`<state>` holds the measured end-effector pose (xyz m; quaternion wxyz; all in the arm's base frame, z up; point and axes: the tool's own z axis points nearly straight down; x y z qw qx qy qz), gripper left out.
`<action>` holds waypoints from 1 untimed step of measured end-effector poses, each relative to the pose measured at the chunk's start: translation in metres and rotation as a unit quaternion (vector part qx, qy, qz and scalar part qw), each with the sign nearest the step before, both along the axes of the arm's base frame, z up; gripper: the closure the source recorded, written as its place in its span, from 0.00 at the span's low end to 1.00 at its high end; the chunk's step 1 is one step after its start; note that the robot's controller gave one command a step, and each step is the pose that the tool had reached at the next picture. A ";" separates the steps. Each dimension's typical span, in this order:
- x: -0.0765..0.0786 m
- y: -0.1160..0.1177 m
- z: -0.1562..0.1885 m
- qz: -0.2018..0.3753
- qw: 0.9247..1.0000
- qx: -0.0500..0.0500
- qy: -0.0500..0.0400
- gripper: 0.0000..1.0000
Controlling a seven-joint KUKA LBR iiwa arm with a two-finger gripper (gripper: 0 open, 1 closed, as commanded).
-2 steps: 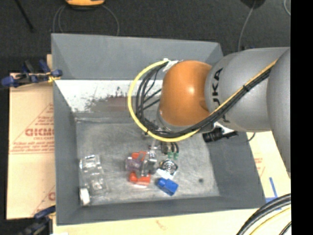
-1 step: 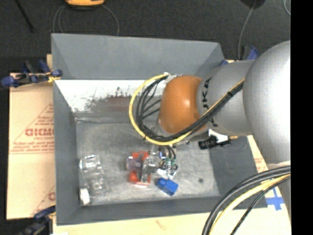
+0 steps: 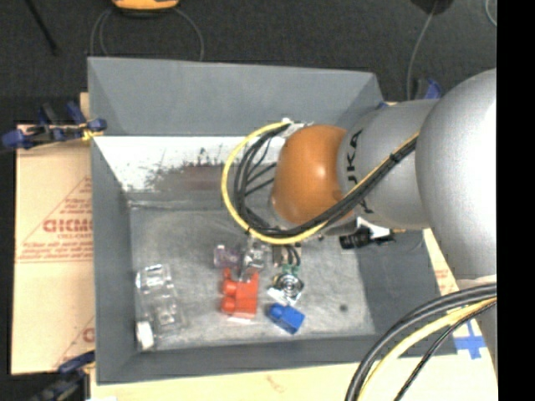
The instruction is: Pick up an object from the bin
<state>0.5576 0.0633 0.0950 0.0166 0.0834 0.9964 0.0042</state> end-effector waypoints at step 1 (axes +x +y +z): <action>0.002 0.002 0.000 0.014 1.000 0.000 -0.001 1.00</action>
Offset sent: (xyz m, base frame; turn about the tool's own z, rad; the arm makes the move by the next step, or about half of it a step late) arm 0.0123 0.0182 -0.0250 -0.0745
